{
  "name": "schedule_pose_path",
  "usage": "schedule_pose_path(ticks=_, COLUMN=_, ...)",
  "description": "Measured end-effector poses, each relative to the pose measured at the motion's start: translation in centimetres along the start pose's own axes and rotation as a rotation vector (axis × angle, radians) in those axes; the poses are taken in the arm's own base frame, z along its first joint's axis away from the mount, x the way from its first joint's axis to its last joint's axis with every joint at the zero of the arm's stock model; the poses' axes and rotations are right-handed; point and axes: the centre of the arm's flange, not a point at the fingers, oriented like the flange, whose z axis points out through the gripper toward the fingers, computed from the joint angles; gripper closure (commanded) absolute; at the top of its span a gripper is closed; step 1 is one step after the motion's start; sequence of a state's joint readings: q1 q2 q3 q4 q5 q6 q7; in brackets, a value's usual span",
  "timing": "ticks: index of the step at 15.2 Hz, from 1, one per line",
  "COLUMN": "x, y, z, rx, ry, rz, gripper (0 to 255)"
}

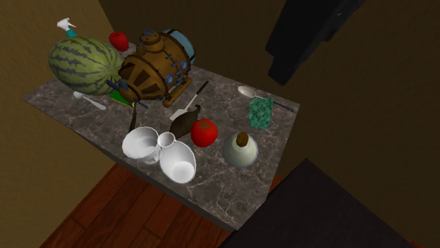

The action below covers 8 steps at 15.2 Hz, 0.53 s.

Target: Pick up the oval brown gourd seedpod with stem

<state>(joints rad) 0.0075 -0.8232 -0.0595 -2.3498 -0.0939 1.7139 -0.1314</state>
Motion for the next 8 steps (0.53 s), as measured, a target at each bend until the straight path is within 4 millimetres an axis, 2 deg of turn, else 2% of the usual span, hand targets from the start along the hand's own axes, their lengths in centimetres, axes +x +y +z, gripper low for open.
schedule_pose_path(ticks=2, x=0.2, y=-0.3, z=0.5, rx=-0.004, ry=-0.002, rz=0.014, gripper=0)
schedule_pose_path(ticks=8, x=3.6, y=-4.0, z=6.5, rx=-0.046, ry=-0.019, rz=0.191, gripper=0)
